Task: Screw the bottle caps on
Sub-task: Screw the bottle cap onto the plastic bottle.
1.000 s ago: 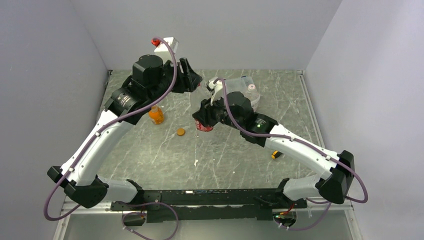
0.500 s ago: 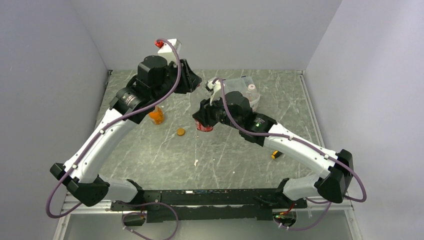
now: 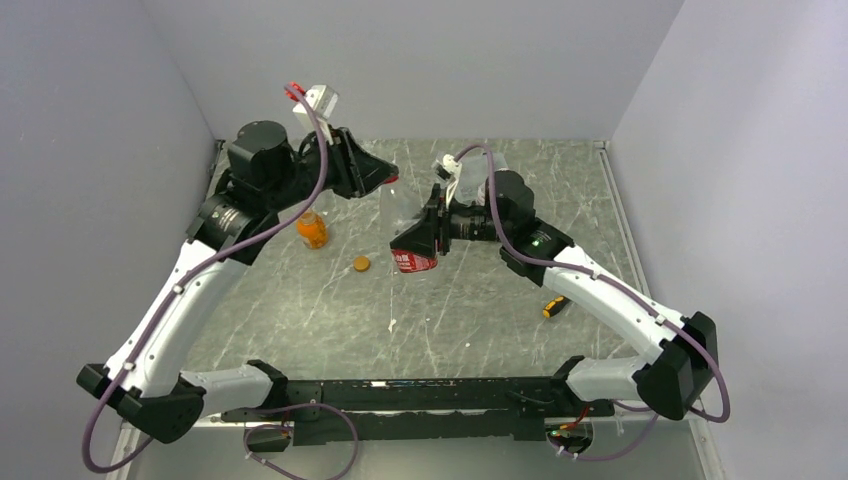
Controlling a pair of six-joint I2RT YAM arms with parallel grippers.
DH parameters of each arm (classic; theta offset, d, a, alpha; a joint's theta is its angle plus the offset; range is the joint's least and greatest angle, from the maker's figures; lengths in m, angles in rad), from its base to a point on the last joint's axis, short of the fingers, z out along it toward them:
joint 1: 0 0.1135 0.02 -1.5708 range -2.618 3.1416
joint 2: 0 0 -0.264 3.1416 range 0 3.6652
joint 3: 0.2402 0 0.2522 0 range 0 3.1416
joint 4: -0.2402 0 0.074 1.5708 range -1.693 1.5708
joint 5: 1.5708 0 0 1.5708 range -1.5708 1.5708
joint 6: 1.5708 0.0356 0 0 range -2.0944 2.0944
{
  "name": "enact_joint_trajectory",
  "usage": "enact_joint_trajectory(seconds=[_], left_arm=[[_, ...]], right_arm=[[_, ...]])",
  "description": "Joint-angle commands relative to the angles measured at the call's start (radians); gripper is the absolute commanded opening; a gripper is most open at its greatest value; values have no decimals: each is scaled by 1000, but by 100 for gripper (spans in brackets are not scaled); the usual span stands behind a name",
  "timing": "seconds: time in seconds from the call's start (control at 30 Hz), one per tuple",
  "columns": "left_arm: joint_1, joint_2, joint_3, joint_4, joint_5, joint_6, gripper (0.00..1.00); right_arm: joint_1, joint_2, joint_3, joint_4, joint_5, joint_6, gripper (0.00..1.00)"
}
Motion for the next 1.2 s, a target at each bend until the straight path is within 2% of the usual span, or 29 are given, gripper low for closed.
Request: enact_joint_trajectory(seconds=[0.0,0.07,0.17,0.63,0.87,1.03,1.1,1.17], left_arm=[[34,-54,-7,41,184,18,30],[35,-63,4,33,153,14,52],[36,-62,28,17,113,17,64],[36,11,84,-45,125,38,61],[36,22,83,-56,157,41,50],[36,27,80,-82,153,52,38],[36,31,75,-97,136,65,24],[35,26,60,-92,116,72,12]], right_arm=[[-20,-51,27,189,-160,54,11],[-19,-54,28,169,-135,44,12],[-16,-46,33,134,-113,30,12],[15,-15,57,100,-47,-1,12],[22,-13,57,87,5,-9,12],[22,-17,52,70,82,-12,12],[23,-18,50,63,120,-10,14],[24,-19,52,44,163,-10,20]])
